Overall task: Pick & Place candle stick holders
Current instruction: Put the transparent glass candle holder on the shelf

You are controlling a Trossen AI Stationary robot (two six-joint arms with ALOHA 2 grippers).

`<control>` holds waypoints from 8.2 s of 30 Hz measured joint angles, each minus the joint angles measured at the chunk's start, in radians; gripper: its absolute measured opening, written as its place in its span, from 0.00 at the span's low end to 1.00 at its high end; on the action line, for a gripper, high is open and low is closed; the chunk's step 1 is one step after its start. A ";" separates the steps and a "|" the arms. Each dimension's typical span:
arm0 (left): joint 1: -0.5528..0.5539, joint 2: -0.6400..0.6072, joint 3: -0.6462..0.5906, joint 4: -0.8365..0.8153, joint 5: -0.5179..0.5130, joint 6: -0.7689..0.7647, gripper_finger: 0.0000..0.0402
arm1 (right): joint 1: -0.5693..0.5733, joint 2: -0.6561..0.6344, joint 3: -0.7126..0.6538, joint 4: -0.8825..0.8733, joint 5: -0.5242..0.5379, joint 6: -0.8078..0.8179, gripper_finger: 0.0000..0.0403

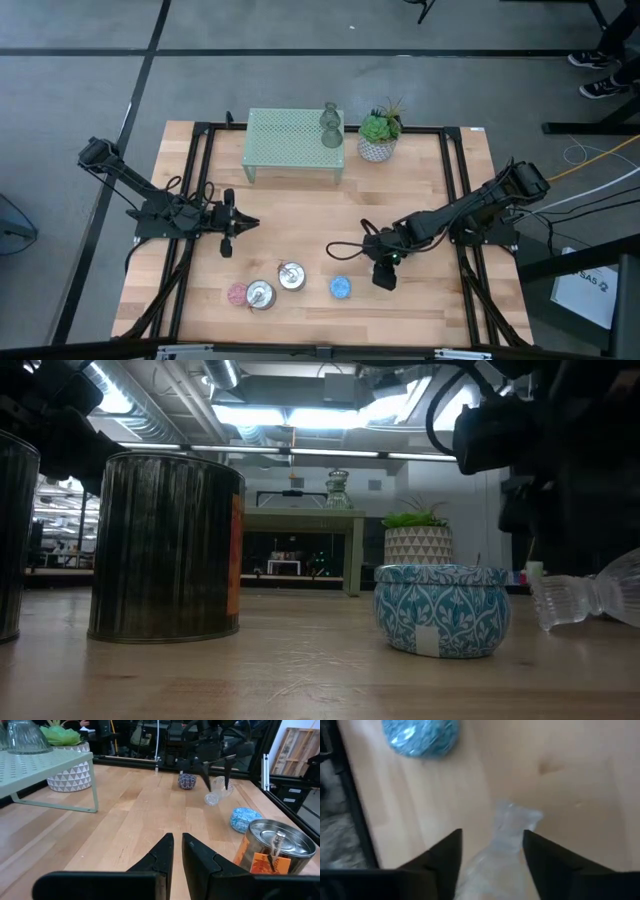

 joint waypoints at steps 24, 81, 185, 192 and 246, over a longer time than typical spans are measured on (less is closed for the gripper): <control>0.000 0.000 0.000 -0.011 0.002 0.000 0.08 | 0.023 0.105 0.003 -0.047 0.130 0.079 0.77; -0.001 0.000 0.000 -0.015 0.009 0.000 0.08 | -0.181 0.086 0.348 0.043 0.700 -0.362 0.33; -0.001 0.000 0.000 -0.015 0.010 0.000 0.08 | -0.542 0.180 -0.123 1.555 0.667 -0.646 0.33; 0.000 0.000 0.000 -0.016 0.010 0.000 0.08 | -0.550 0.180 -0.121 1.541 0.666 -0.644 0.33; 0.000 0.000 0.000 -0.015 0.010 0.000 0.08 | -0.589 0.179 -0.011 1.230 0.665 -0.508 0.41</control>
